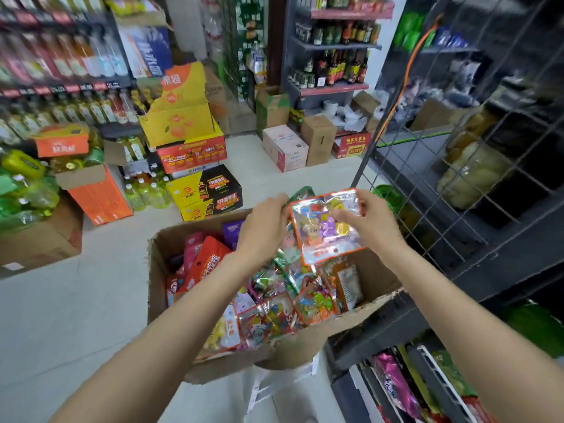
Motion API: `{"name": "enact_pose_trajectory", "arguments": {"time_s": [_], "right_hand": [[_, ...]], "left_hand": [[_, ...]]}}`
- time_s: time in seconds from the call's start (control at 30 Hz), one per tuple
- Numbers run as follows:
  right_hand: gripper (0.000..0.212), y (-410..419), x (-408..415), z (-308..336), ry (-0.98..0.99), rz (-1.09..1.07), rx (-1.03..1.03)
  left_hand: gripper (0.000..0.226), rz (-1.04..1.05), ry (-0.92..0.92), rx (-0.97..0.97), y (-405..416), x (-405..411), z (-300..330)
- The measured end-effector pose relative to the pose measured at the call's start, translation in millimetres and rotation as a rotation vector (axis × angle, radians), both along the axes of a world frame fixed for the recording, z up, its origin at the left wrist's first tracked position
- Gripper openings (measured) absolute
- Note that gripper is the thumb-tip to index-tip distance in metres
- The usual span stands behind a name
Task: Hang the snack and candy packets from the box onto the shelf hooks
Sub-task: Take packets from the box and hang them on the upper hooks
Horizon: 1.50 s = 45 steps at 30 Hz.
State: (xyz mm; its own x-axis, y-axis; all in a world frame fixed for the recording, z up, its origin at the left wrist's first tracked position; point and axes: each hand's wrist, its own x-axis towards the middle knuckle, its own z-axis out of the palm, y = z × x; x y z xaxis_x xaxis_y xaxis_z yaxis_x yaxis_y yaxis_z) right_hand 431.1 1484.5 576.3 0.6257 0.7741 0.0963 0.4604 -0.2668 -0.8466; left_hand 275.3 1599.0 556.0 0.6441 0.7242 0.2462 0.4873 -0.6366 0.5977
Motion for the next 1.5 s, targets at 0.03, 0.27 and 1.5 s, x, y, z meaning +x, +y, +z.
{"name": "enact_pose_trajectory", "arguments": {"time_s": [0.03, 0.27, 1.5], "right_hand": [[0.017, -8, -6, 11, 0.063, -0.036, 0.056], [0.015, -77, -22, 90, 0.039, -0.162, 0.256], [0.014, -535, -32, 310, -0.737, -0.849, 0.218]], "left_hand": [[0.019, -0.006, -0.030, 0.014, -4, -2, 14], [0.019, -0.225, -0.407, -0.567, -55, 11, 100], [0.042, -0.581, -0.715, 0.001, -423, 110, 312]]}}
